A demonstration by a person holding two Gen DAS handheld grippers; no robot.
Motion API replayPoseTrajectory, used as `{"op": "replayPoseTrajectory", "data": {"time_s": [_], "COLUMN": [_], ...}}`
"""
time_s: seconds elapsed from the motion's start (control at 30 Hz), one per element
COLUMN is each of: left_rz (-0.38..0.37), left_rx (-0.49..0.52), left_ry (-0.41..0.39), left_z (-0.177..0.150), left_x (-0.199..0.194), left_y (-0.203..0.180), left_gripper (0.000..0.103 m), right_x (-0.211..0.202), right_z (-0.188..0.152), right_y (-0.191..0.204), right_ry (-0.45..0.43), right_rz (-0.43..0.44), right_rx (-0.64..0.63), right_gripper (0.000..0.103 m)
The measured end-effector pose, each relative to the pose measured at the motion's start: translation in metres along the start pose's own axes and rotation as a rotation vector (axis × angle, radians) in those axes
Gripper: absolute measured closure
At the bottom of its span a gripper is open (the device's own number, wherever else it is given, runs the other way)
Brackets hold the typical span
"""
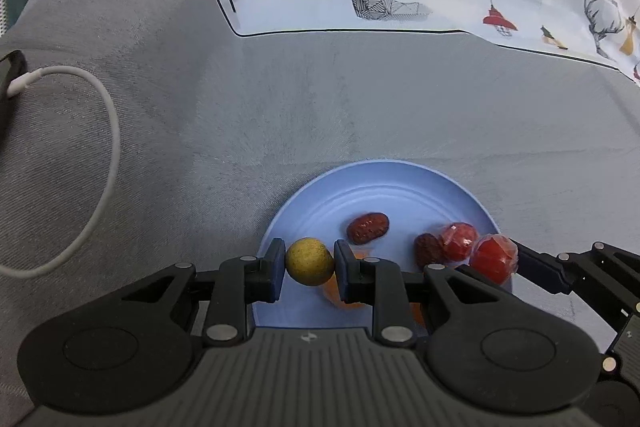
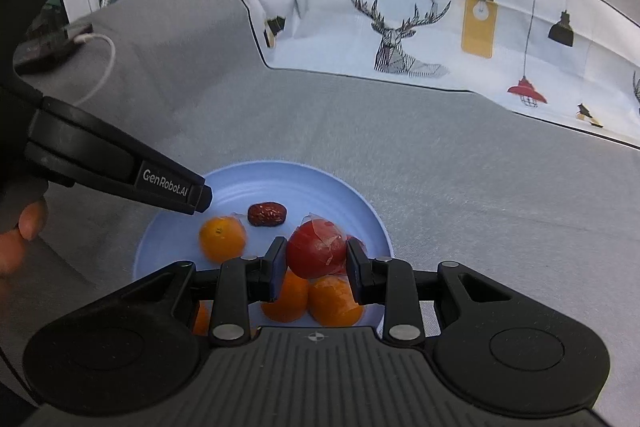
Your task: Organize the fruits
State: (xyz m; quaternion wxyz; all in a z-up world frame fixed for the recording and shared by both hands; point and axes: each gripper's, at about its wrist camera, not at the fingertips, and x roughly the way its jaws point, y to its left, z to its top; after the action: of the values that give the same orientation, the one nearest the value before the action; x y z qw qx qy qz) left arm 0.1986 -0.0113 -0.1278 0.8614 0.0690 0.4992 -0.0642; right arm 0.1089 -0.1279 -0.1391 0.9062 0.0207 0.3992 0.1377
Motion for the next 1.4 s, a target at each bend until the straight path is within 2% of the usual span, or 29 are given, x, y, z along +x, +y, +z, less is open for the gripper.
{"op": "replayPoseTrajectory", "data": {"time_s": [0.03,0.1,0.13,0.17,0.2,0.37,0.53,0.73,0.87,1.03,1.4], "left_rz": [0.000,0.008,0.018,-0.004,-0.016,0.007,0.018,0.067,0.066,0.087,0.122], "left_rx": [0.011,0.037,0.043,0.048,0.051,0.046,0.015,0.011,-0.017,0.014,0.008], "left_ry": [-0.006,-0.020,-0.042,-0.068,-0.071,-0.067,-0.076,-0.100,-0.111,-0.149,-0.179], "left_z": [0.000,0.000,-0.001,-0.004,-0.006,-0.024,-0.054,-0.092,-0.109,-0.123,-0.128], "left_x": [0.001,0.001,-0.003,-0.009,-0.013,-0.046,-0.093,-0.136,-0.155,-0.172,-0.182], "left_y": [0.000,-0.001,-0.001,-0.001,-0.001,-0.003,-0.004,-0.009,-0.008,-0.018,-0.027], "left_gripper": [0.065,0.007,0.001,0.001,0.001,0.001,0.001,0.001,0.001,0.001,0.000], "right_x": [0.004,0.010,0.011,0.010,0.006,-0.034,-0.089,-0.143,-0.160,-0.177,-0.197], "right_z": [0.001,0.002,0.003,0.003,0.003,-0.010,-0.030,-0.050,-0.059,-0.072,-0.080], "right_y": [-0.001,-0.001,-0.002,-0.002,-0.001,0.003,0.013,0.022,0.025,0.033,0.033], "right_ry": [0.004,0.016,0.021,0.019,0.012,0.011,-0.007,-0.109,-0.122,-0.144,-0.186], "right_rz": [0.001,0.015,0.026,0.024,0.009,-0.017,-0.032,-0.093,-0.108,-0.130,-0.196], "right_rx": [-0.005,-0.012,-0.009,-0.009,-0.017,-0.015,0.016,0.066,0.068,0.049,0.044], "right_gripper": [0.070,0.064,0.043,0.021,0.016,0.005,0.001,0.001,0.001,0.001,0.001]}}
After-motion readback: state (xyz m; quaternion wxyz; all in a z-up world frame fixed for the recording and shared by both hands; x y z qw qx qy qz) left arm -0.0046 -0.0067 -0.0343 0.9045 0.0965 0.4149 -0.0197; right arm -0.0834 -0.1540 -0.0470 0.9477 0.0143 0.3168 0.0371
